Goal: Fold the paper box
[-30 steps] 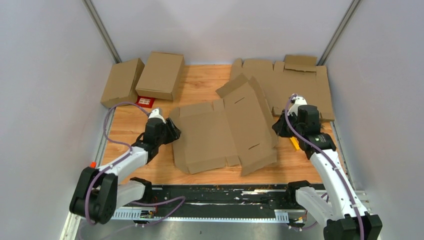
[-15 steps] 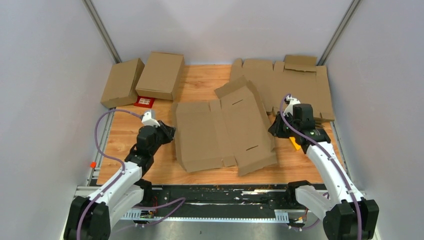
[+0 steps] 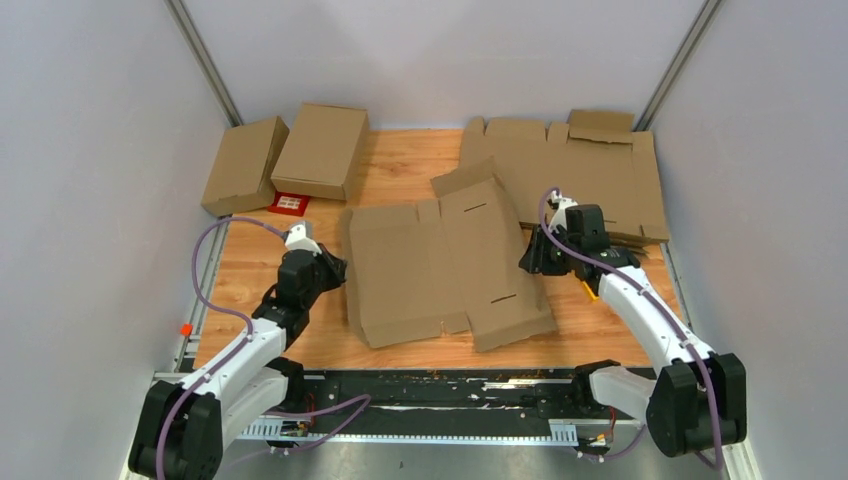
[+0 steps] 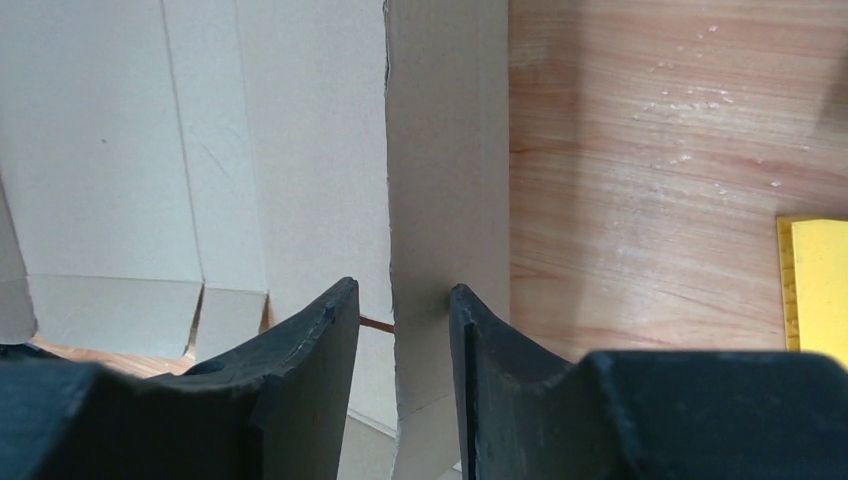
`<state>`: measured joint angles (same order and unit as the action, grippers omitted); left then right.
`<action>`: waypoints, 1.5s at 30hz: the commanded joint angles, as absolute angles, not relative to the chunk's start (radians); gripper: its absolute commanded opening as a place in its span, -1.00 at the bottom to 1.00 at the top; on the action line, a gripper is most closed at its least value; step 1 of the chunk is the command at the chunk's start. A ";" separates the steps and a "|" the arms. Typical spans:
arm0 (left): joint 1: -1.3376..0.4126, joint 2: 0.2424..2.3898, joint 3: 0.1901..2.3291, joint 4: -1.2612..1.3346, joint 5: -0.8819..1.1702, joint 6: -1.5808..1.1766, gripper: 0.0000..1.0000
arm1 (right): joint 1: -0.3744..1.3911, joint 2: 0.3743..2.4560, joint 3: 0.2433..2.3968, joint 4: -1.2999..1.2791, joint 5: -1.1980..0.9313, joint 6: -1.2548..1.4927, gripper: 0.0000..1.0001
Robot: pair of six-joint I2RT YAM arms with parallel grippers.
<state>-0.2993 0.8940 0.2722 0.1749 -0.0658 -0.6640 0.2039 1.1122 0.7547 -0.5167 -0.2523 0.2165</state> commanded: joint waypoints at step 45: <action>-0.301 1.125 0.374 0.063 -0.100 -0.616 -0.08 | 0.218 1.180 0.563 -0.097 -0.141 0.312 -0.28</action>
